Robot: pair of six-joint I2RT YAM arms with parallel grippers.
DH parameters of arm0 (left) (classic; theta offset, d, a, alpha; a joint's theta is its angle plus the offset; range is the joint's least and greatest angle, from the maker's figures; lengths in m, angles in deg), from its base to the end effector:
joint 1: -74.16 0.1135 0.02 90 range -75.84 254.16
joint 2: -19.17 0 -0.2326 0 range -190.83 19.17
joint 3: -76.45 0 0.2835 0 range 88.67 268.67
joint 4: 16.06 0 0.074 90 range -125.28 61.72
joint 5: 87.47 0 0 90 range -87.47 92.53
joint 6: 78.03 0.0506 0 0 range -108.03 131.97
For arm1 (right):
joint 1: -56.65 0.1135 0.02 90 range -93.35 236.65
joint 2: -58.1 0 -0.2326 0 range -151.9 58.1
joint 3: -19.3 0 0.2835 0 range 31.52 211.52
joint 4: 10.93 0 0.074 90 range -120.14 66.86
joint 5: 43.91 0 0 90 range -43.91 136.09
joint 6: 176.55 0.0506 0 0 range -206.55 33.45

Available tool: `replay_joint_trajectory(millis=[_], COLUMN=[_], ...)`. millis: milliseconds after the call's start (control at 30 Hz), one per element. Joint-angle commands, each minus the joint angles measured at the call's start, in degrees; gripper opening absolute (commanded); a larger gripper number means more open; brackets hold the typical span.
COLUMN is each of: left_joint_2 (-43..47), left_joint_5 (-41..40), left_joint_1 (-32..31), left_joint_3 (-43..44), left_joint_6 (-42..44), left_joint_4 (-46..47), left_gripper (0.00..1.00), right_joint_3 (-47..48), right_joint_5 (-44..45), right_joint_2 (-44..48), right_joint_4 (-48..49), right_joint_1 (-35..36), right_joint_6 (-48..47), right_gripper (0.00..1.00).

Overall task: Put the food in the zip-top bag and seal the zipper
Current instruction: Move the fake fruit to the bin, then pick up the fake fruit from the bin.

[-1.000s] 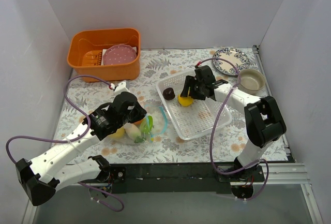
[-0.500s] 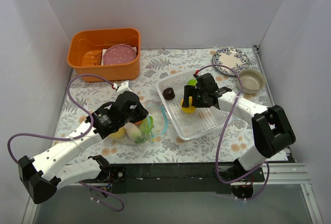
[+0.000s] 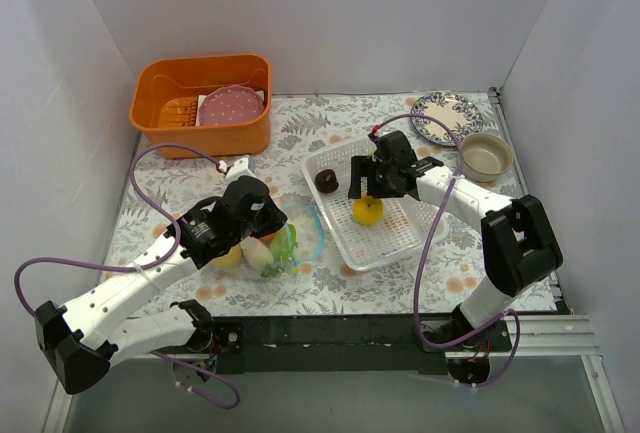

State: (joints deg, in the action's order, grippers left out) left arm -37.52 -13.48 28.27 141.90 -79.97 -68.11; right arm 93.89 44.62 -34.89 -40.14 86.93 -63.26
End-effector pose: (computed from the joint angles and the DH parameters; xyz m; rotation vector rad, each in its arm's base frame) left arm 0.1922 -0.1782 0.2670 -1.1005 2.2073 -0.8673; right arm 0.3319 0.1953 0.1643 -0.1618 2.4482 0.4569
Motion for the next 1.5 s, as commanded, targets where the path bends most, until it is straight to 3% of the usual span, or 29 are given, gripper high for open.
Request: replay_joint_trajectory(millis=[0, 433, 533, 667, 800, 1100, 1267, 1467], left_joint_2=[1.1, 0.3, 0.5, 0.9, 0.6, 0.3, 0.3, 0.7], left_joint_5=[0.2, 0.7, 0.5, 0.3, 0.6, 1.2, 1.3, 1.6], left_joint_1=[-0.1, -0.1, -0.1, -0.1, -0.1, -0.1, 0.0, -0.1], left_joint_3=[0.3, 0.5, 0.4, 0.4, 0.3, 0.0, 0.2, 0.5], left_joint_6=[-0.5, 0.0, -0.2, -0.1, -0.1, -0.2, -0.2, -0.2], left_joint_4=[0.4, 0.9, 0.8, 0.5, 0.6, 1.5, 1.7, 1.8], left_gripper=[0.04, 0.04, 0.04, 0.04, 0.04, 0.04, 0.04, 0.03], right_joint_3=[1.0, -2.4, -3.0, -4.4, -6.3, -8.6, -12.8, -15.9], right_joint_5=[0.8, 1.1, 0.9, 0.6, -1.9, -6.9, -14.0, -20.5], right_joint_2=[0.3, 2.2, 3.1, 4.8, 9.4, 21.5, 25.9, 24.1], right_joint_4=[-2.3, -5.0, -4.6, -4.1, -1.7, 1.4, 10.5, 22.0], right_joint_1=[0.0, 0.0, 0.1, 0.1, 0.1, 4.1, 6.4, 10.8], right_joint_6=[-1.1, -2.4, -2.2, -1.4, -0.3, 5.0, 10.5, 16.0], right_gripper=[0.93, 0.93, 0.83, 0.47, 0.39, 0.39, 0.40, 0.41])
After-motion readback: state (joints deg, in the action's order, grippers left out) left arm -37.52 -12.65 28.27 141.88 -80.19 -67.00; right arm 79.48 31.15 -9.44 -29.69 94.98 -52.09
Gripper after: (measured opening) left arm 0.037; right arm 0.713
